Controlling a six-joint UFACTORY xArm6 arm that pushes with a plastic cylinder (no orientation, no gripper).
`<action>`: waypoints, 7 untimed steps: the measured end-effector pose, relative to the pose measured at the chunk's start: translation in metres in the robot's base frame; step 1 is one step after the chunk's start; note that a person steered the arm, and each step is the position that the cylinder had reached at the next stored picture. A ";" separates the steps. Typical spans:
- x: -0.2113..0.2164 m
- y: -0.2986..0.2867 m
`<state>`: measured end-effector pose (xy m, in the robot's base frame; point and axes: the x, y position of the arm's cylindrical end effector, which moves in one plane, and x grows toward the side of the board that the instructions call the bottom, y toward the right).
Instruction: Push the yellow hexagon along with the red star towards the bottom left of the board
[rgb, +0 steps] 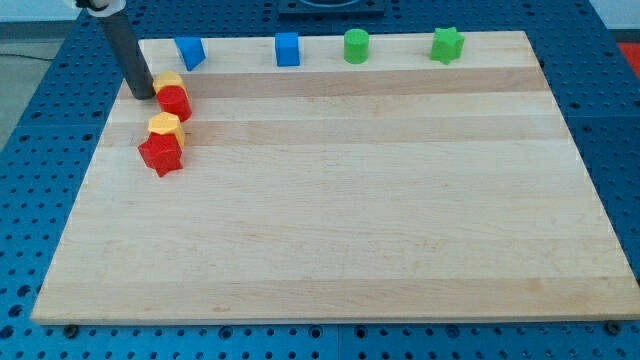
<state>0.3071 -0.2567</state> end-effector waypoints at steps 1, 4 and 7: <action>-0.016 -0.009; -0.018 0.042; 0.060 0.037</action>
<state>0.3669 -0.2195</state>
